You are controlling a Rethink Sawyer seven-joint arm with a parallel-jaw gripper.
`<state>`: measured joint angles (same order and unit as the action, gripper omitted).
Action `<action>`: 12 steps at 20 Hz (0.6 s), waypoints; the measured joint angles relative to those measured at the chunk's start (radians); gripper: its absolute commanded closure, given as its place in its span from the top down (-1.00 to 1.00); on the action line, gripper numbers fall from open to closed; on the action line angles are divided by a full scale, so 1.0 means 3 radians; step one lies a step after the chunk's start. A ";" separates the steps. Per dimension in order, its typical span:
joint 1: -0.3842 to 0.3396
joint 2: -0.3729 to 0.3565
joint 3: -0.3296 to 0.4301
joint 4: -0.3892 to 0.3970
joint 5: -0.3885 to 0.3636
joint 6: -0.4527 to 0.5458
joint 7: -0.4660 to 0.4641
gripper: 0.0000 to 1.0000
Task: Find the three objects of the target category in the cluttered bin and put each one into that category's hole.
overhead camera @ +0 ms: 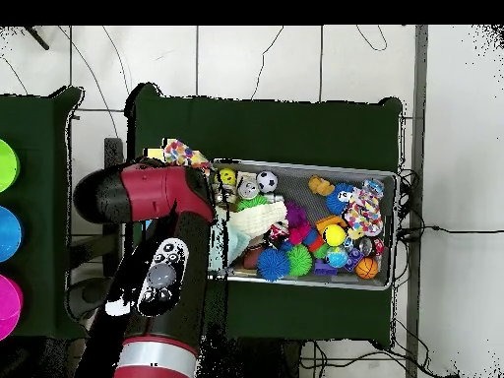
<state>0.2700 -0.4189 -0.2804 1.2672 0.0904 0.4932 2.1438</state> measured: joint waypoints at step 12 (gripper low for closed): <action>-0.0190 -0.0095 0.0208 0.0165 0.0050 -0.0130 0.0000 -1.00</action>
<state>0.2130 -0.4474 -0.2180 1.3168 0.1053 0.4543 2.1438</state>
